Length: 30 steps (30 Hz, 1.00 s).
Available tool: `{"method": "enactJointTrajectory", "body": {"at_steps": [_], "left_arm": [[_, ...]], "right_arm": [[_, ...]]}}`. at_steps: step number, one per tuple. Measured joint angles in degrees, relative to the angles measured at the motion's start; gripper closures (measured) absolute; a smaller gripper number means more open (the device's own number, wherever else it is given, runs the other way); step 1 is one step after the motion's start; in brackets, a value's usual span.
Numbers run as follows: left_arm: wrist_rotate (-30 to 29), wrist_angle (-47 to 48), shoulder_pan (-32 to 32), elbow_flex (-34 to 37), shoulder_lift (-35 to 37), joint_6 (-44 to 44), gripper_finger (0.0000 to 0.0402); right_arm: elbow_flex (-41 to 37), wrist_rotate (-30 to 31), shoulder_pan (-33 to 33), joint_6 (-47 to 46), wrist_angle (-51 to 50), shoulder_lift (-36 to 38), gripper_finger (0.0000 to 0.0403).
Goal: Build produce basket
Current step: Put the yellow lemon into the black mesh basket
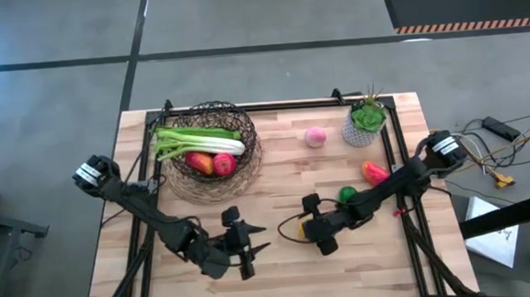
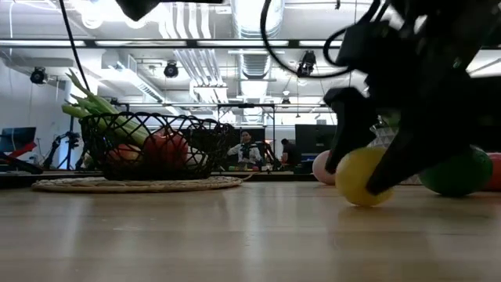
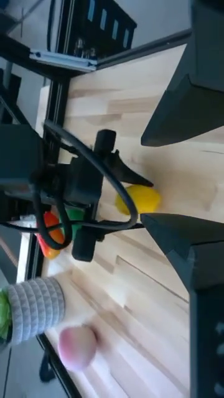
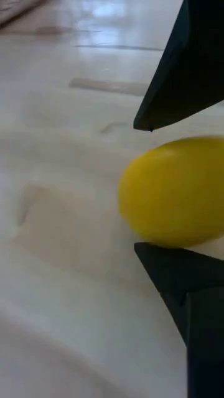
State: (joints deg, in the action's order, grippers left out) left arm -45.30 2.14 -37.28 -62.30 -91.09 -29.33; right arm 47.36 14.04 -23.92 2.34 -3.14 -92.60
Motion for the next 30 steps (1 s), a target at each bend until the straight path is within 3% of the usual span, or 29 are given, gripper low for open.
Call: {"method": "enactJointTrajectory", "body": {"at_steps": [6,13,18,22,30], "left_arm": [[-5.2,5.6,-4.0,0.8,0.9,-6.6,0.023],[-7.2,12.1,-8.0,4.7,0.9,-24.1,0.023],[-7.3,12.4,-10.4,10.0,0.9,-36.7,0.023],[-7.3,12.3,-11.6,14.6,0.9,-45.9,0.023],[-7.3,11.5,-11.5,18.5,-0.6,-54.3,0.023]], "right_arm": [[-0.2,0.8,0.7,0.2,-0.1,-1.2,0.0152],[-0.4,6.0,0.7,-1.5,-8.7,3.3,0.0243],[-1.1,7.0,0.7,-3.2,-10.9,8.1,0.0247],[-1.4,6.2,1.2,1.3,-2.7,11.0,0.0245],[0.1,-10.7,13.0,12.3,27.2,9.3,0.0249]]}}
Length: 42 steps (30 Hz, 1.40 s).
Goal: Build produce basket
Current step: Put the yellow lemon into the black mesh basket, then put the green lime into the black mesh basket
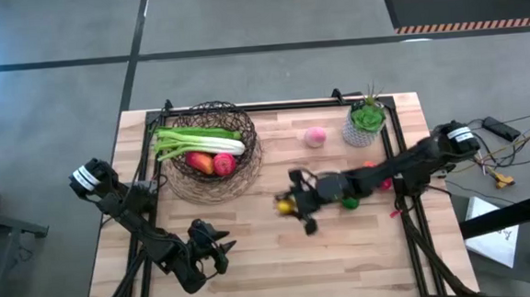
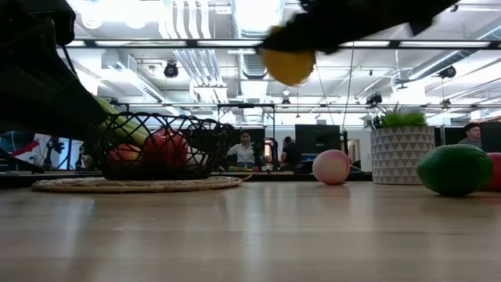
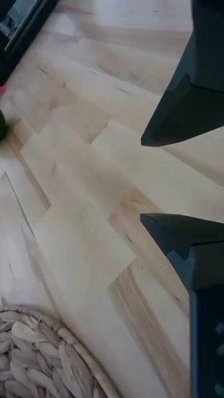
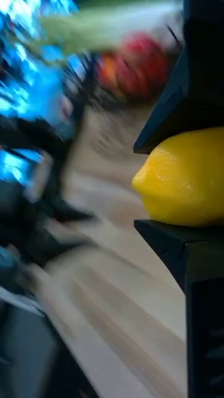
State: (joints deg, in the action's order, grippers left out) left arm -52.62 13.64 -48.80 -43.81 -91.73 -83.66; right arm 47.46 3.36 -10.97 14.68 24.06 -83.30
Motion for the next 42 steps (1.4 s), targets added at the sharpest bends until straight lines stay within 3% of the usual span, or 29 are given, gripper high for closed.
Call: {"method": "enactJointTrajectory", "body": {"at_steps": [3,9,16,21,26,35,42], "left_arm": [[-0.2,-1.2,0.0,0.0,-0.3,0.2,0.023],[-2.0,-1.3,0.0,-0.2,-0.4,0.4,0.023],[-3.8,-1.2,0.1,-0.1,-0.4,0.5,0.023],[-3.8,-1.3,0.1,-0.1,-0.4,0.5,0.023],[-3.8,-1.4,0.1,0.0,-0.4,0.5,0.023],[-3.8,-1.3,0.1,0.0,-0.4,0.5,0.023],[-3.8,-1.6,0.1,0.1,-0.4,0.5,0.023]], "right_arm": [[5.1,-3.5,7.2,0.0,4.1,-3.8,0.0248],[23.9,-13.9,19.2,0.4,-4.1,-17.1,0.0247],[46.9,-14.2,28.7,-3.5,-19.0,-34.1,0.0246],[57.7,-14.2,32.0,-8.2,-26.9,-42.5,0.0242],[67.5,-13.8,33.6,-10.7,-34.7,-48.4,0.0212],[77.0,-13.2,33.7,-9.9,-41.8,-51.0,0.0142],[74.2,-10.7,32.3,-4.3,-43.6,-43.0,0.0149]]}}
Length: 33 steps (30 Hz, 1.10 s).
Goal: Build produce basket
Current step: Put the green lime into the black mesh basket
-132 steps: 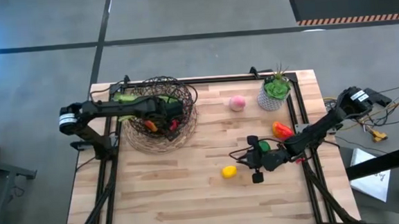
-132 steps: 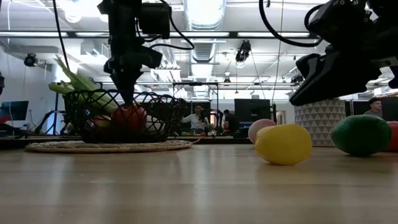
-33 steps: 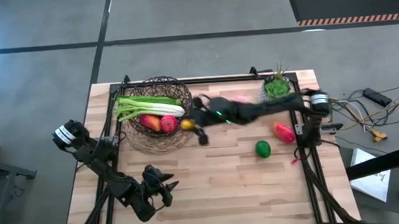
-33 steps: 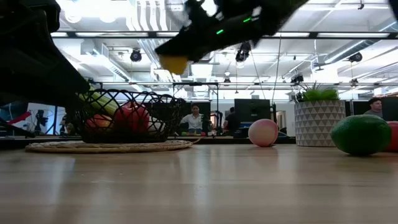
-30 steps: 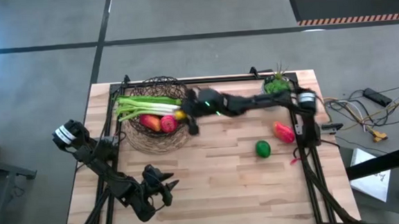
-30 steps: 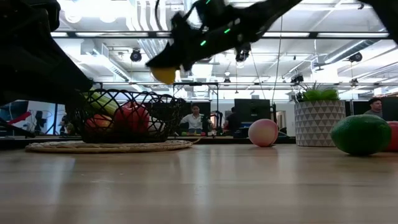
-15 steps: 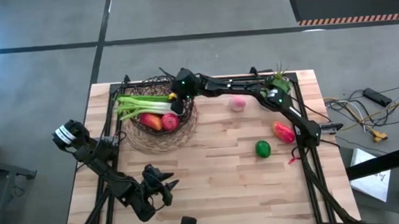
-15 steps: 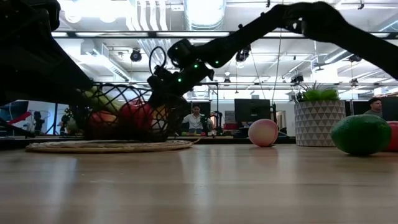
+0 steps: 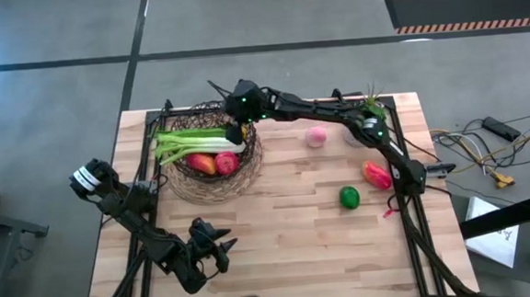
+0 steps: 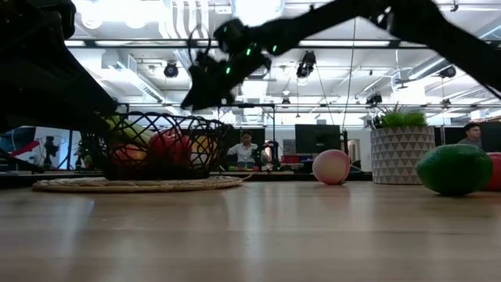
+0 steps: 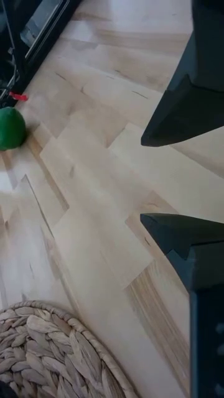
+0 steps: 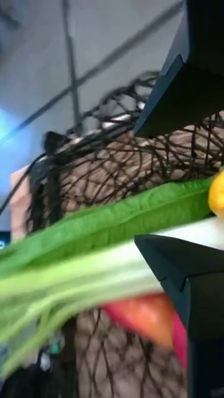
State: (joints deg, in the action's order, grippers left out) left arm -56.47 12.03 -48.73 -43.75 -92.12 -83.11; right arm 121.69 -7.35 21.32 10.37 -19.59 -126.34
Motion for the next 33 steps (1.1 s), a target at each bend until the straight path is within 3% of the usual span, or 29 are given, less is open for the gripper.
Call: {"method": "enactJointTrajectory", "body": {"at_steps": [5,13,18,22,28,33], "left_arm": [[0.0,-0.6,0.0,0.0,0.0,0.3,0.023],[-4.4,-10.4,0.0,0.0,-2.4,10.7,0.023],[-10.0,-19.3,0.9,0.0,-5.4,18.8,0.023],[-10.1,-24.4,3.0,0.0,-7.4,23.8,0.023],[-9.0,-28.2,6.9,-0.2,-8.9,29.7,0.023],[-4.9,-28.5,9.8,-0.3,-8.9,31.1,0.023]], "right_arm": [[-10.5,-0.1,-2.8,5.3,-1.2,11.0,0.0176],[-40.2,1.5,-10.3,6.5,-0.8,35.5,0.0217],[-58.9,12.8,-19.4,0.1,0.2,51.4,0.0237],[-71.1,21.4,-28.0,-8.9,-0.5,62.2,0.0249],[-82.5,21.7,-36.3,-21.1,-4.4,73.5,0.026],[-84.8,22.2,-37.2,-29.9,-15.7,77.9,0.0257]]}}
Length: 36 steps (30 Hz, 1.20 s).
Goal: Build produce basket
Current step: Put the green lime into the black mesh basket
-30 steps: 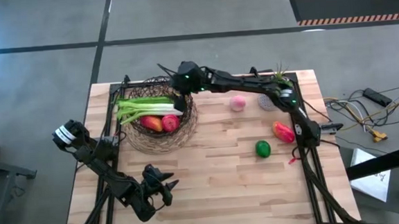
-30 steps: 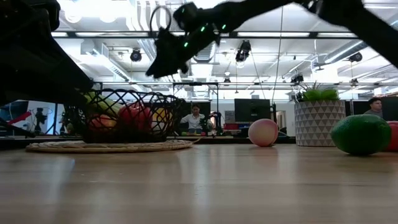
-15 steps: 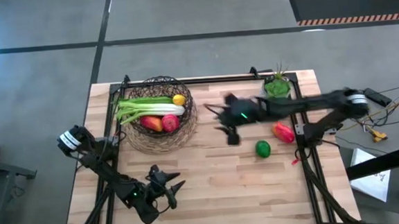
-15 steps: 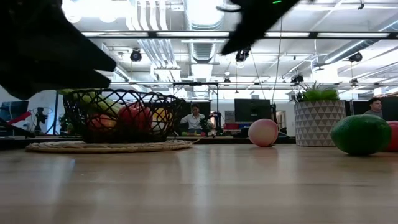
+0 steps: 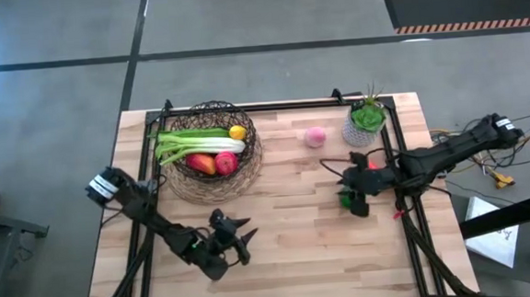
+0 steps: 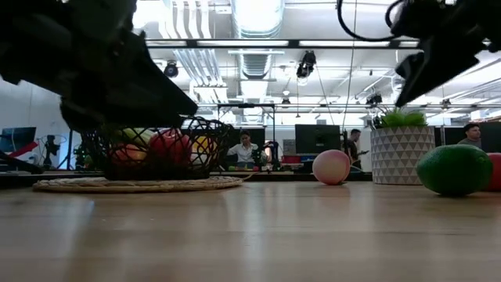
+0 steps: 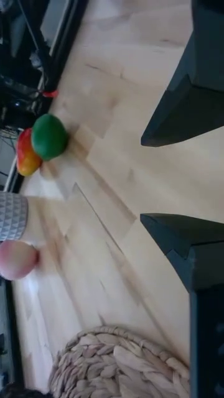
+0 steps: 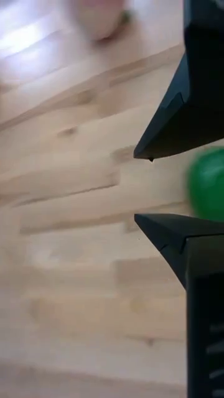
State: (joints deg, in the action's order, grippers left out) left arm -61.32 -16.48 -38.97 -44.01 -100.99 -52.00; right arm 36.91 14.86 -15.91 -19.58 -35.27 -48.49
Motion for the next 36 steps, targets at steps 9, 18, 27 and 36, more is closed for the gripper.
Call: {"method": "enactJointTrajectory", "body": {"at_steps": [9,18,27,36], "left_arm": [[1.3,-0.1,2.4,0.0,0.0,0.4,0.023],[1.6,-0.1,2.5,0.0,0.0,0.4,0.023],[2.4,-0.1,2.5,0.3,0.0,0.5,0.023],[2.6,-0.1,2.5,0.4,0.0,0.4,0.023]], "right_arm": [[1.0,-0.9,0.3,-7.5,-6.1,0.2,0.0197],[3.4,-1.3,4.4,-14.1,-11.2,-5.2,0.0152],[6.6,-5.7,5.7,-20.5,-19.7,-13.0,0.0051],[6.5,-9.2,5.7,-23.7,-19.1,-20.4,0.0024]]}}
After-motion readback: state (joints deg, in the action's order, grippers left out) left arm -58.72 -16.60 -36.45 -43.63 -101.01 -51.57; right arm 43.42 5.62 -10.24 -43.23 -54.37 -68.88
